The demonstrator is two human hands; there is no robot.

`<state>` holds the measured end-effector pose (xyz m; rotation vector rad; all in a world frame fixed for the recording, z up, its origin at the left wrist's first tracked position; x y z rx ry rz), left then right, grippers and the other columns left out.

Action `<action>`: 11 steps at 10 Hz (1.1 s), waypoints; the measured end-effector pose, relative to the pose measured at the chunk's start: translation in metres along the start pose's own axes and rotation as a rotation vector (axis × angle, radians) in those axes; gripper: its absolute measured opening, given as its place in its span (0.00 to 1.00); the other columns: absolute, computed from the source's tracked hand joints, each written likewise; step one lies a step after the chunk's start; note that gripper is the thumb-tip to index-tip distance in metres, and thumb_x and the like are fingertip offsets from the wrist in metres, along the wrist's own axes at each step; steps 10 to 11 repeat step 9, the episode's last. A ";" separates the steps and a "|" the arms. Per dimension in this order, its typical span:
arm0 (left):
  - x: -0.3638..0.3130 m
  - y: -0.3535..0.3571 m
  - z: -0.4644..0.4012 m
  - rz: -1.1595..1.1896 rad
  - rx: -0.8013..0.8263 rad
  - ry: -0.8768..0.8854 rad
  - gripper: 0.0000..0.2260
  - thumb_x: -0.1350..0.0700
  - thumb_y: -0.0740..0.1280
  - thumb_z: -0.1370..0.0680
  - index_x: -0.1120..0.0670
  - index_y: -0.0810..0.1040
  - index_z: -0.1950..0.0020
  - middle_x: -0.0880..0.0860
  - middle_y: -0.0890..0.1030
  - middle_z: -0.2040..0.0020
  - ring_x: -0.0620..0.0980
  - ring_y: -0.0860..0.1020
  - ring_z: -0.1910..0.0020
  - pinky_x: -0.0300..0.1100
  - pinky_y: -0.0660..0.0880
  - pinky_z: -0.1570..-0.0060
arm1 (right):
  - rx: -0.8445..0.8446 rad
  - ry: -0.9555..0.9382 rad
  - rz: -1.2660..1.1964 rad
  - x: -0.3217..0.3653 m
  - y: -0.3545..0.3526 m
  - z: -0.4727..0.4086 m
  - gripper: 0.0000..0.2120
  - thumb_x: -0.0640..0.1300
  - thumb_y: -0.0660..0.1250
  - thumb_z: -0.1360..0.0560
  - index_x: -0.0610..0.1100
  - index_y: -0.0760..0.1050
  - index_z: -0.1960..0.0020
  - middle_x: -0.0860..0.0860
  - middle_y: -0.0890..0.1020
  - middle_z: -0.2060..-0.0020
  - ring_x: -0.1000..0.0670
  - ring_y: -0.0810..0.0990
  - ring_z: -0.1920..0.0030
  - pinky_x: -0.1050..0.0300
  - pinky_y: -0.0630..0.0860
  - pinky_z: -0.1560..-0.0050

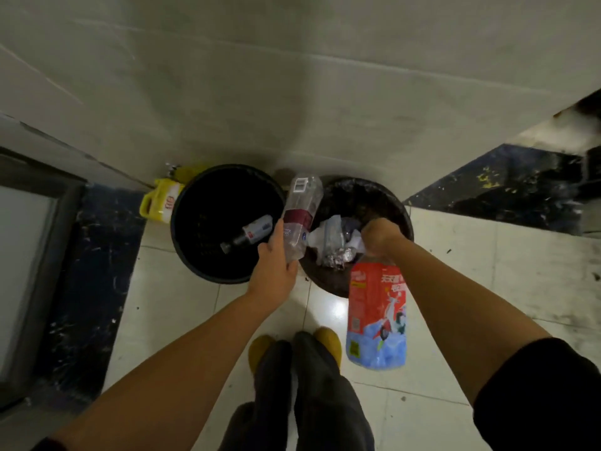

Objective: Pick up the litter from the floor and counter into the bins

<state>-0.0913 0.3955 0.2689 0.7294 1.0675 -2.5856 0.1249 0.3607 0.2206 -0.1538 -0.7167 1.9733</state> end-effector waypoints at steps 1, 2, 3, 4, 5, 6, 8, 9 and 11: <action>0.004 -0.026 0.008 0.070 -0.026 -0.127 0.34 0.59 0.63 0.21 0.54 0.46 0.21 0.68 0.67 0.31 0.67 0.75 0.40 0.54 0.74 0.41 | -0.128 -0.094 -0.204 0.046 -0.040 0.028 0.13 0.38 0.61 0.23 0.34 0.80 0.44 0.36 0.82 0.44 0.41 0.81 0.48 0.54 0.76 0.47; 0.023 -0.055 0.010 0.148 -0.046 -0.288 0.33 0.58 0.62 0.20 0.54 0.45 0.21 0.69 0.69 0.32 0.68 0.74 0.38 0.55 0.73 0.42 | -0.219 -0.215 -0.453 0.108 -0.059 0.052 0.11 0.37 0.63 0.23 0.37 0.79 0.43 0.41 0.82 0.48 0.48 0.76 0.57 0.59 0.74 0.58; 0.048 -0.078 0.000 0.250 -0.100 -0.430 0.32 0.56 0.61 0.19 0.55 0.46 0.21 0.68 0.65 0.28 0.69 0.70 0.34 0.59 0.71 0.38 | -0.320 -0.368 -0.585 0.167 -0.045 0.070 0.13 0.31 0.60 0.24 0.33 0.77 0.42 0.37 0.81 0.48 0.46 0.77 0.52 0.58 0.75 0.47; 0.077 -0.086 -0.029 0.380 -0.137 -0.499 0.31 0.55 0.61 0.20 0.54 0.46 0.22 0.68 0.65 0.30 0.70 0.72 0.37 0.60 0.72 0.39 | -0.374 -0.489 -0.568 0.198 0.011 0.074 0.12 0.29 0.59 0.24 0.34 0.78 0.45 0.34 0.78 0.44 0.47 0.76 0.49 0.70 0.68 0.51; 0.111 -0.076 -0.071 0.518 -0.162 -0.570 0.34 0.53 0.63 0.21 0.47 0.45 0.22 0.68 0.67 0.31 0.70 0.74 0.39 0.63 0.75 0.40 | -0.439 -0.535 -0.605 0.203 0.084 0.054 0.11 0.32 0.57 0.21 0.35 0.78 0.48 0.37 0.73 0.38 0.43 0.71 0.33 0.68 0.61 0.36; 0.141 -0.054 -0.108 0.620 -0.174 -0.600 0.35 0.52 0.63 0.22 0.47 0.43 0.22 0.65 0.67 0.29 0.68 0.74 0.38 0.60 0.76 0.40 | -0.469 -0.558 -0.577 0.202 0.143 0.016 0.11 0.31 0.56 0.21 0.35 0.77 0.49 0.40 0.69 0.33 0.42 0.64 0.27 0.53 0.63 0.28; 0.203 -0.010 -0.154 0.610 -0.198 -0.687 0.32 0.54 0.65 0.22 0.48 0.51 0.22 0.63 0.63 0.27 0.68 0.71 0.35 0.56 0.78 0.42 | -0.189 -0.600 -0.202 0.171 0.204 -0.058 0.17 0.28 0.56 0.25 0.35 0.71 0.38 0.40 0.62 0.27 0.39 0.61 0.28 0.55 0.62 0.28; 0.214 -0.005 -0.153 0.455 -0.161 -0.686 0.30 0.55 0.65 0.21 0.54 0.55 0.23 0.64 0.64 0.27 0.67 0.70 0.33 0.54 0.72 0.35 | 0.016 -0.381 -0.356 0.160 0.198 -0.064 0.20 0.33 0.55 0.21 0.36 0.63 0.29 0.37 0.69 0.32 0.46 0.78 0.55 0.67 0.77 0.56; 0.214 -0.005 -0.153 0.455 -0.161 -0.686 0.30 0.55 0.65 0.21 0.54 0.55 0.23 0.64 0.64 0.27 0.67 0.70 0.33 0.54 0.72 0.35 | 0.016 -0.381 -0.356 0.160 0.198 -0.064 0.20 0.33 0.55 0.21 0.36 0.63 0.29 0.37 0.69 0.32 0.46 0.78 0.55 0.67 0.77 0.56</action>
Point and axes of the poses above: each hand's wrist, its own z-axis away from the middle knuckle, its own y-axis out of the palm, x = y × z, the point moved 1 cm from there along -z, towards the middle knuckle
